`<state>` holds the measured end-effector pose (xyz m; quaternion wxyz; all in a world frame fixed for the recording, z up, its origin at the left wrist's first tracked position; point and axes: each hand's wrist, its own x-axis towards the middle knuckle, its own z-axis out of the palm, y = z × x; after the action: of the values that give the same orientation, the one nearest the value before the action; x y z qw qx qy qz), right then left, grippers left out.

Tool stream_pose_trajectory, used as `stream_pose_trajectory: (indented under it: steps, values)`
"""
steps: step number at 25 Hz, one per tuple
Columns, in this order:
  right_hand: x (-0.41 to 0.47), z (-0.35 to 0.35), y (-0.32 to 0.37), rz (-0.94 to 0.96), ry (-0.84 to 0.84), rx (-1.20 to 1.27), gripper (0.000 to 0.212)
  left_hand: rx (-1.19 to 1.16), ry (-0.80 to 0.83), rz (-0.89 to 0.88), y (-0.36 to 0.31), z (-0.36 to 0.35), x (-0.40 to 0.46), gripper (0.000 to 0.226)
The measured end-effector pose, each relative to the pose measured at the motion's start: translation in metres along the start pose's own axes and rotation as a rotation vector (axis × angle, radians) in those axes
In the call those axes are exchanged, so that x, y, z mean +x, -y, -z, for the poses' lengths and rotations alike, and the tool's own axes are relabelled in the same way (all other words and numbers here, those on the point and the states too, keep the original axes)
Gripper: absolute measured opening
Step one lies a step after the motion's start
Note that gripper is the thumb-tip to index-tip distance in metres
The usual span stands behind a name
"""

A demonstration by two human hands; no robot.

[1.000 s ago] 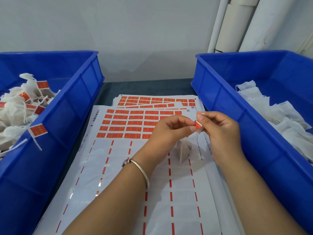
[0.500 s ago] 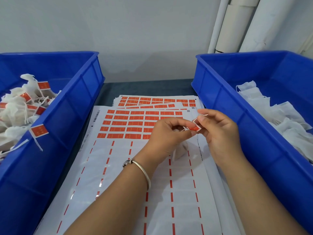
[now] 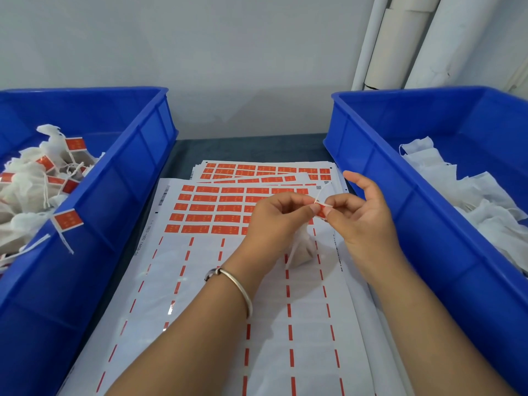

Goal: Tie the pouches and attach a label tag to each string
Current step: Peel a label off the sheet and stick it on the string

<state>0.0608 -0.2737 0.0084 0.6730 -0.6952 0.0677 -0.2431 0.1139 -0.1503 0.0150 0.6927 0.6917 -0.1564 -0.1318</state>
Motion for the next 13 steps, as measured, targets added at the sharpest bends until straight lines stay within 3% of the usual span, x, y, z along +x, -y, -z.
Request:
stream_pose_trajectory:
  steps: [4,9,13]
  values:
    - [-0.001,-0.001,-0.002,0.032,-0.026,-0.039,0.052,0.095,0.060,-0.088,-0.006,0.004,0.001,0.015]
    - [0.003,0.002,-0.001,0.001,-0.125,0.082,0.042,0.523,0.222,-0.046,-0.018,0.011,-0.001,0.010]
    - [0.005,0.001,-0.001,-0.031,-0.155,0.090,0.037,0.713,0.219,-0.069,-0.030,0.013,-0.002,0.011]
